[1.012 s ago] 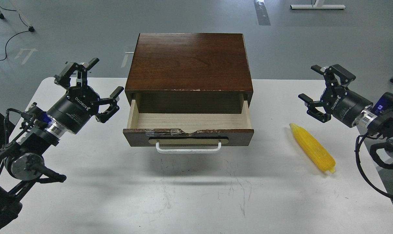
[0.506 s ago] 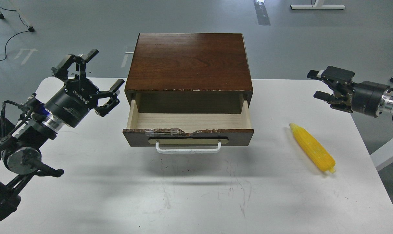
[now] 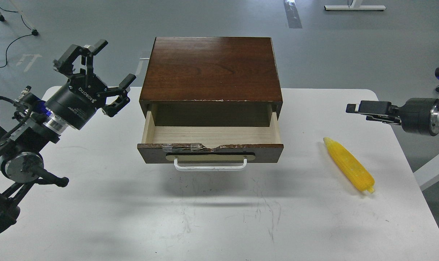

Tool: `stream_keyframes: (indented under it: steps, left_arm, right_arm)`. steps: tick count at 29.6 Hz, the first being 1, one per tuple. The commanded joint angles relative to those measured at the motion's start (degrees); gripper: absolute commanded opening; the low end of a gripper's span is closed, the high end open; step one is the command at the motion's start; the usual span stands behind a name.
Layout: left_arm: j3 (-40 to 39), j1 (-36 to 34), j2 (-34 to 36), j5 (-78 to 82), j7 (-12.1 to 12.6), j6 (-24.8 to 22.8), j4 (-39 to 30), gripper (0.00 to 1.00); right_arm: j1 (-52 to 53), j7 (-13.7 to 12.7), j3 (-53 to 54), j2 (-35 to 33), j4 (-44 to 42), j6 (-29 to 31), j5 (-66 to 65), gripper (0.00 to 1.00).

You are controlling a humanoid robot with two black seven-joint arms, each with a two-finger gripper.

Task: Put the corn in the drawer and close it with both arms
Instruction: 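Lower the right gripper onto the corn cob and close it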

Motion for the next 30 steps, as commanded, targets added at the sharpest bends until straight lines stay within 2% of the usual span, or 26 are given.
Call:
stream_keyframes:
  steps: [1, 10, 30]
  left_arm:
    - [0.01, 0.03, 0.00, 0.01, -0.01, -0.09, -0.16, 0.99]
    - [0.10, 0.03, 0.09, 0.01, -0.01, -0.09, -0.60, 0.99]
    - [0.10, 0.12, 0.09, 0.01, -0.01, -0.09, -0.69, 0.99]
  right_arm:
    - [1.97, 0.00, -3.90, 0.59, -0.10, -0.75, -5.24, 0.99]
    - [4.88, 0.00, -10.59, 3.67, -0.54, -1.55, -7.18, 0.99]
    - [4.88, 0.00, -16.65, 8.94, -3.34, -1.55, -9.55, 0.95]
